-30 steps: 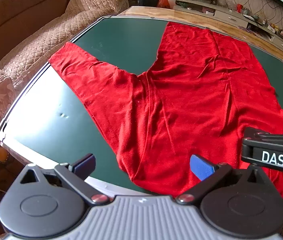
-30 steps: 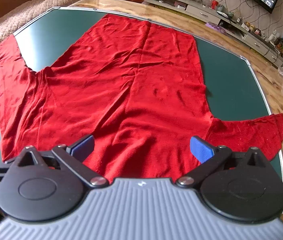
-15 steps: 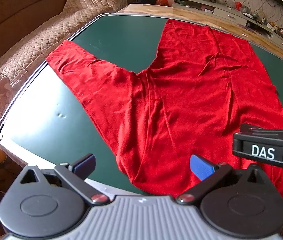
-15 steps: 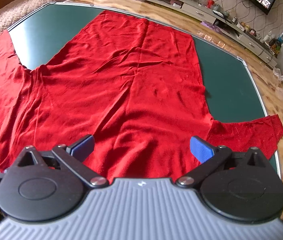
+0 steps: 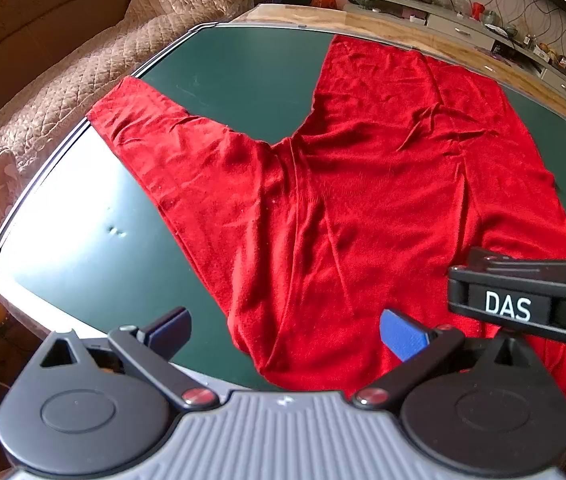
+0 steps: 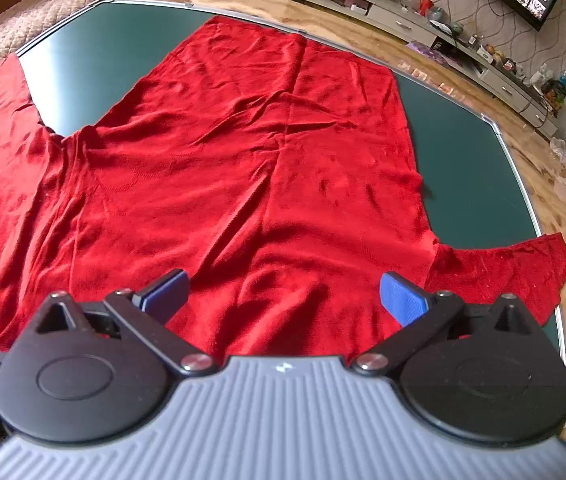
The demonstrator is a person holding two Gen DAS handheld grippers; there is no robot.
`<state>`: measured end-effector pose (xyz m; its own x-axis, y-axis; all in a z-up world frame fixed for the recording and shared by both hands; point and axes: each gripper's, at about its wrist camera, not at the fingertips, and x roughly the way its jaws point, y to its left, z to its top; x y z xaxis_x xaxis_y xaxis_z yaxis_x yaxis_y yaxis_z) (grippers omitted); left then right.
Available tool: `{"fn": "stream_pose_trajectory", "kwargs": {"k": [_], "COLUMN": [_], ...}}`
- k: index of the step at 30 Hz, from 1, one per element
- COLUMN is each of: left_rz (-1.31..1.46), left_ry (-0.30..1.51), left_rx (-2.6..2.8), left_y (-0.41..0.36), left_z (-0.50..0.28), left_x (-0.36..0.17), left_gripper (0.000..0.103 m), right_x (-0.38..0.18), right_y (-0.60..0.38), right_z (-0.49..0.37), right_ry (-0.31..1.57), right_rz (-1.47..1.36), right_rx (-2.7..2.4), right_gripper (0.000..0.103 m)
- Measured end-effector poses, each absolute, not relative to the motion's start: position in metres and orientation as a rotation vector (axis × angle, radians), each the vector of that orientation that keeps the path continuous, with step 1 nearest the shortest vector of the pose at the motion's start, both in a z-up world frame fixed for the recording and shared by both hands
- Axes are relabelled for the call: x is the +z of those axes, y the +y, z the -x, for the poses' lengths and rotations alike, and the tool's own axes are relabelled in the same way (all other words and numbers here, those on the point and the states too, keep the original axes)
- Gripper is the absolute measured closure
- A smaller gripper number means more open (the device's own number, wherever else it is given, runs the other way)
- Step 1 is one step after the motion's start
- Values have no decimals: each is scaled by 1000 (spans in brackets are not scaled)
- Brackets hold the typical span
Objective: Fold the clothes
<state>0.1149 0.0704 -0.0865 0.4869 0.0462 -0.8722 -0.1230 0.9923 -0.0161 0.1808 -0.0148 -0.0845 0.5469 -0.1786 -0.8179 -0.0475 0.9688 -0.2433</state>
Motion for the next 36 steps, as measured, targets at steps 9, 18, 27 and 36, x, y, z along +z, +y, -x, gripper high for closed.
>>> {"fn": "stream_pose_trajectory", "kwargs": {"k": [9, 18, 27, 36], "left_rz": [119, 187, 276, 307], "left_ry": [1054, 1030, 1023, 1008], "left_rx": [115, 118, 50, 36], "left_y": [81, 89, 87, 88], "left_z": [-114, -102, -98, -93], "left_x": [-92, -96, -101, -102], "left_gripper": [0, 0, 0, 0], "right_x": [-81, -70, -69, -71], "right_y": [-12, -9, 47, 91], "right_z": [-194, -220, -258, -279], "right_ry": [966, 909, 997, 1028], "right_rz": [149, -46, 106, 182], "right_rx": [72, 371, 562, 721], "right_gripper": [0, 0, 0, 21]}}
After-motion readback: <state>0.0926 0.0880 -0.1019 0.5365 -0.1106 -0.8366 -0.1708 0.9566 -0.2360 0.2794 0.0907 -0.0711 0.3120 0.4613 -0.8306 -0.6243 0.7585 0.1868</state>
